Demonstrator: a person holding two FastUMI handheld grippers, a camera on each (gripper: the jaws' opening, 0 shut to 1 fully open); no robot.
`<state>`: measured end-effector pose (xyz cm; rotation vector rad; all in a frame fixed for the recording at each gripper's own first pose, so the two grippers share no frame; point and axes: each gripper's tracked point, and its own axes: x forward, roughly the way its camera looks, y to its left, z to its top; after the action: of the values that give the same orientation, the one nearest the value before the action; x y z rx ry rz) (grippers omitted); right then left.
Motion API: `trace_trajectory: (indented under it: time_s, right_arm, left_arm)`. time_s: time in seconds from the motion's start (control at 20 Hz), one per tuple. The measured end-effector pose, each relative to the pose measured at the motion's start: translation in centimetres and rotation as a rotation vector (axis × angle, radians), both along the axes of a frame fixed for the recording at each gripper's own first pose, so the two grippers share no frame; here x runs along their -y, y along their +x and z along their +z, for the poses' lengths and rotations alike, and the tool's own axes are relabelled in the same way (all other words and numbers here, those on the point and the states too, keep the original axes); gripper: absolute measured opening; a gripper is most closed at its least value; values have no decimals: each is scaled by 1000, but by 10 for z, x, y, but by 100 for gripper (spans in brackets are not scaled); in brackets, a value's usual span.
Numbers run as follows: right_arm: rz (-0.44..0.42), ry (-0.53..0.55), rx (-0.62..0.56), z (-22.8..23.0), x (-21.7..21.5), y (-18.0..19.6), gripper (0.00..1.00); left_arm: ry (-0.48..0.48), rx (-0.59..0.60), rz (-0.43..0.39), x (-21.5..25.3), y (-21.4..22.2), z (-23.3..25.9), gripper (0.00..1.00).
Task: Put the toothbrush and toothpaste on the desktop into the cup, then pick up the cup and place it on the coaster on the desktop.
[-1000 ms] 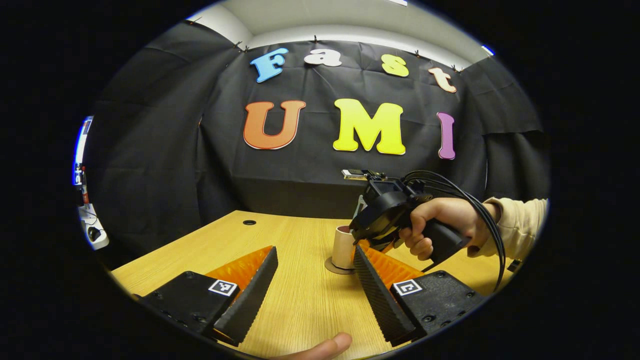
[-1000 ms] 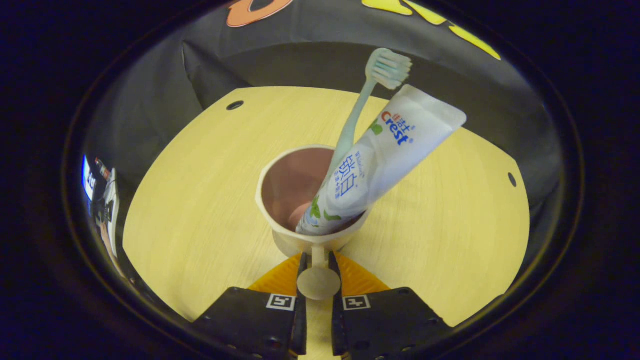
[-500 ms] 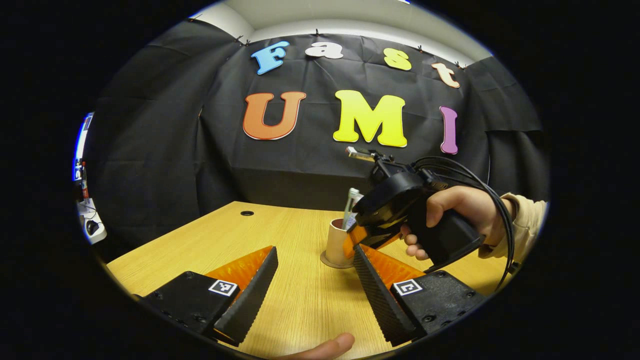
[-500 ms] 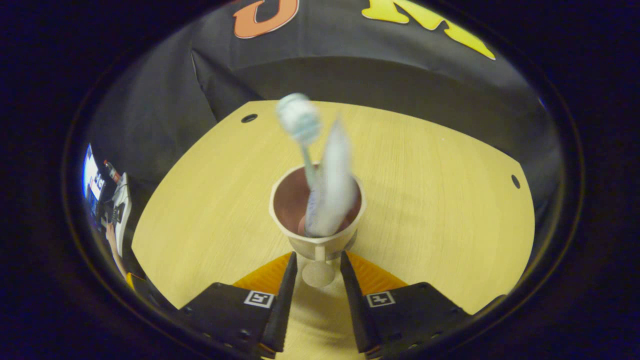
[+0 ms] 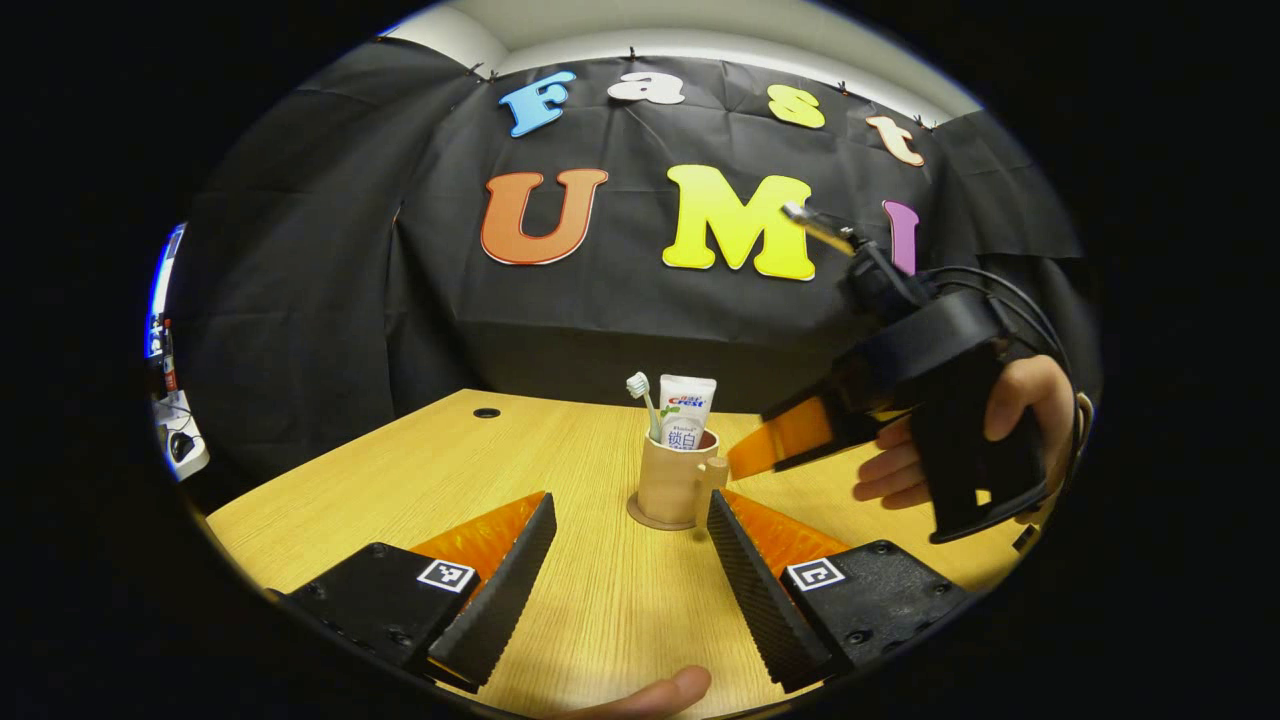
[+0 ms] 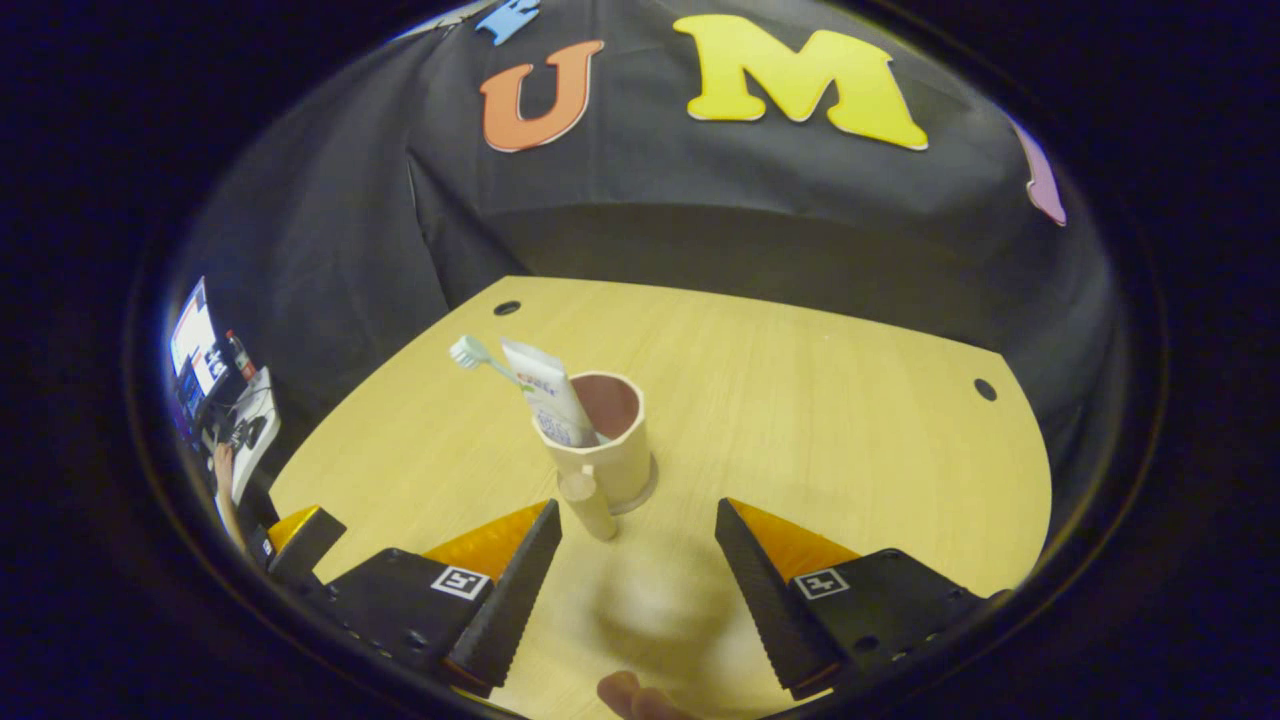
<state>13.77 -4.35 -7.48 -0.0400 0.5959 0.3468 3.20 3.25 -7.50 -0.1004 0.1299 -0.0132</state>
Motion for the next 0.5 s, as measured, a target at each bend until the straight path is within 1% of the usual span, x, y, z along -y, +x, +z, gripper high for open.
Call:
trace_trajectory:
  time_s: [0.1,0.2,0.25,0.3,0.5]
  right_arm:
    - [-40,32,76,16,27,-9,94]
    - [-85,37,158,26,57,-17,94]
    - [-107,35,196,29,71,-24,94]
    - [-124,34,231,32,84,-31,94]
    - [-212,63,351,45,132,-60,94]
  left_arm:
    - [4,-7,-7,6,2,1,97]
    - [6,-17,-18,13,4,2,97]
    - [5,-16,-23,17,4,3,100]
    - [5,-14,-26,20,3,5,97]
    - [-1,-9,-43,41,-1,14,97]
